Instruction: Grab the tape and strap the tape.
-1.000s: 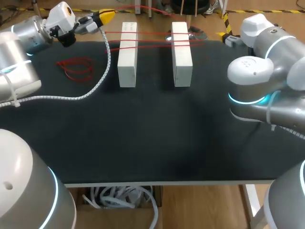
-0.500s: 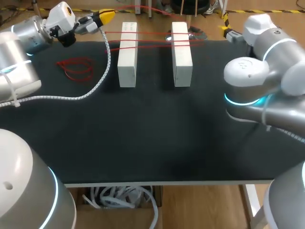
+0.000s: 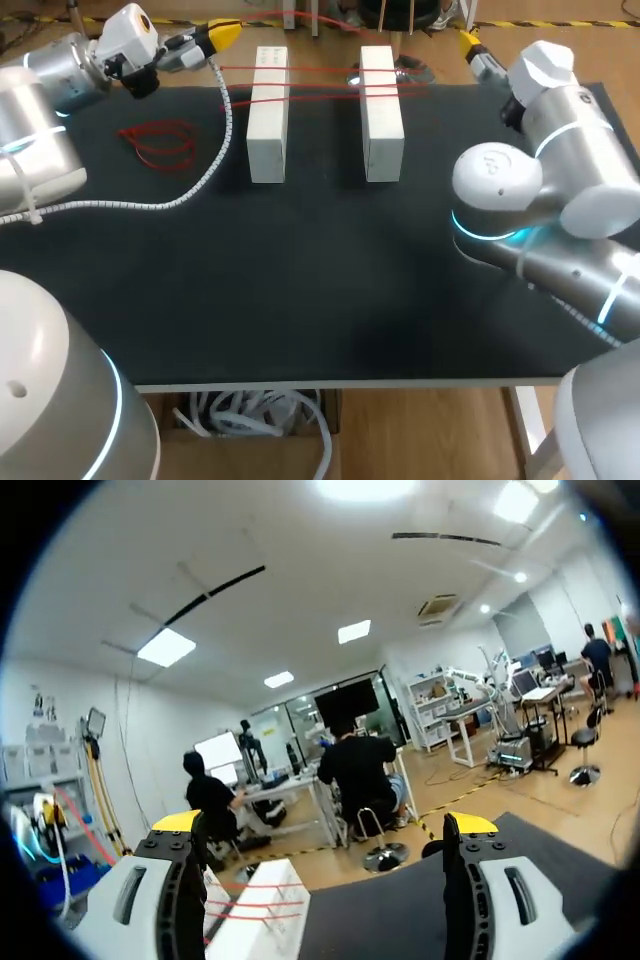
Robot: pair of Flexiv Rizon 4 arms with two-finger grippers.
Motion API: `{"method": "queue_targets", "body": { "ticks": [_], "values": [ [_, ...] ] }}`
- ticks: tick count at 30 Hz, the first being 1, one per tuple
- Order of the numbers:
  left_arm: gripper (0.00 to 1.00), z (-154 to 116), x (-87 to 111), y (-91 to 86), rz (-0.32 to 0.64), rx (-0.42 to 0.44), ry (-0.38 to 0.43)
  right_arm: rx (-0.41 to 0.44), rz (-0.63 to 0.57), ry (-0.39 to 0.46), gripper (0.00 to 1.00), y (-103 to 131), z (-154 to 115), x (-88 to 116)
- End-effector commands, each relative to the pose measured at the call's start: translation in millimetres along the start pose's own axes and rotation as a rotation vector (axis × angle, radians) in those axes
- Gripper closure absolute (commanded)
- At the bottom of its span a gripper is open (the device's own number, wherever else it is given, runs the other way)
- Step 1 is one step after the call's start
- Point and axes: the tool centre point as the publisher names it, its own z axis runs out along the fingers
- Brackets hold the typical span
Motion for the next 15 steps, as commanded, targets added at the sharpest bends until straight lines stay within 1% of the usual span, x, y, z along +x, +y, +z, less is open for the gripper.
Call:
{"method": "queue_targets", "body": {
  "ticks": [1, 4, 8, 13, 15],
  "values": [
    [1.00, 0.1, 0.4, 0.5, 0.001, 0.001, -0.001, -0.351, 0.243, 0.055, 0.00, 2.3, -0.5, -2.9],
    [1.00, 0.1, 0.4, 0.5, 0.001, 0.001, -0.001, -0.357, 0.293, 0.025, 0.00, 6.3, -2.1, 0.2],
    [1.00, 0.1, 0.4, 0.5, 0.001, 0.001, -0.001, -0.332, 0.357, -0.031, 0.00, 11.1, -7.9, 5.4],
    [1.00, 0.1, 0.4, 0.5, 0.001, 0.001, -0.001, -0.348, 0.427, -0.021, 0.00, 25.0, -14.3, 13.1],
    [1.00, 0.1, 0.4, 0.5, 0.001, 0.001, -0.001, -0.370, 0.450, -0.008, 0.00, 31.7, -16.7, 17.4]
  ]
}}
